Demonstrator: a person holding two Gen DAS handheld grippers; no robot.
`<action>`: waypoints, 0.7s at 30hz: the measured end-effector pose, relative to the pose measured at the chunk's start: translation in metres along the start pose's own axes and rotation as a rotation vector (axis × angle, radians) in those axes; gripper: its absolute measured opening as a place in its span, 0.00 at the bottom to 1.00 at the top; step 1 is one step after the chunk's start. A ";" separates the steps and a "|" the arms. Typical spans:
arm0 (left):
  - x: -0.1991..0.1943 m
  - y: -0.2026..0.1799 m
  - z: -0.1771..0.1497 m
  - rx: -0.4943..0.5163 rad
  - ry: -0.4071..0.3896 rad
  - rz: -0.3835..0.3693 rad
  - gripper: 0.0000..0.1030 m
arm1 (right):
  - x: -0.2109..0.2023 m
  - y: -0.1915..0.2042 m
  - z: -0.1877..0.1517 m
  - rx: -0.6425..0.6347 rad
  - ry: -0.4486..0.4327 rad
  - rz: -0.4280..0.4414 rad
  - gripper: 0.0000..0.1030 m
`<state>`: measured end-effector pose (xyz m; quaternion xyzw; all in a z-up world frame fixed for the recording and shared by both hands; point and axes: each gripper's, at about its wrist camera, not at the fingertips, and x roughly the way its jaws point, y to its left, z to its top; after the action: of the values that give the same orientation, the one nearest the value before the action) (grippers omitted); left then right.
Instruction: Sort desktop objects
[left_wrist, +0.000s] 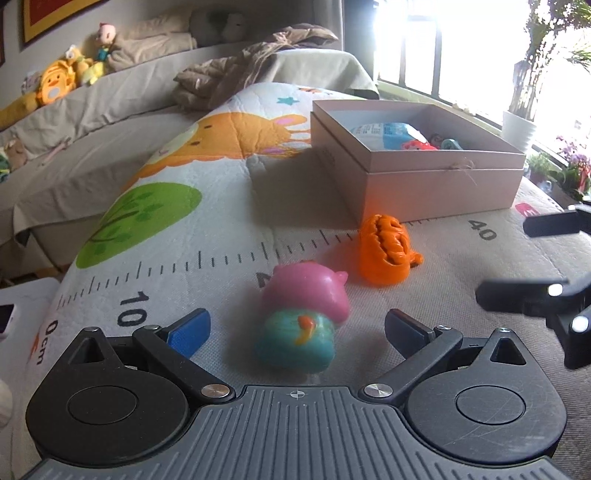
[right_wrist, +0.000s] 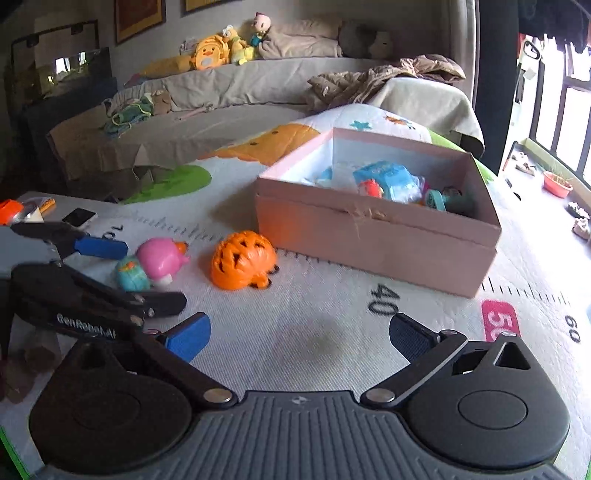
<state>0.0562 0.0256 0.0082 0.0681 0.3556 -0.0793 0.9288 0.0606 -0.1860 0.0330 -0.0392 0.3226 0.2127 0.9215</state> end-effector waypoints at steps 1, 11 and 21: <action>-0.002 0.003 -0.001 0.004 -0.003 0.012 1.00 | 0.003 0.002 0.007 0.010 -0.007 0.015 1.00; -0.007 0.021 -0.011 -0.025 0.005 0.025 1.00 | 0.069 0.026 0.032 0.025 0.117 0.014 0.55; -0.007 0.000 -0.007 0.003 -0.015 -0.097 1.00 | 0.012 -0.007 -0.011 -0.019 0.111 -0.119 0.46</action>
<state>0.0471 0.0275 0.0077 0.0516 0.3513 -0.1252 0.9264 0.0655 -0.1904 0.0165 -0.0786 0.3683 0.1583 0.9128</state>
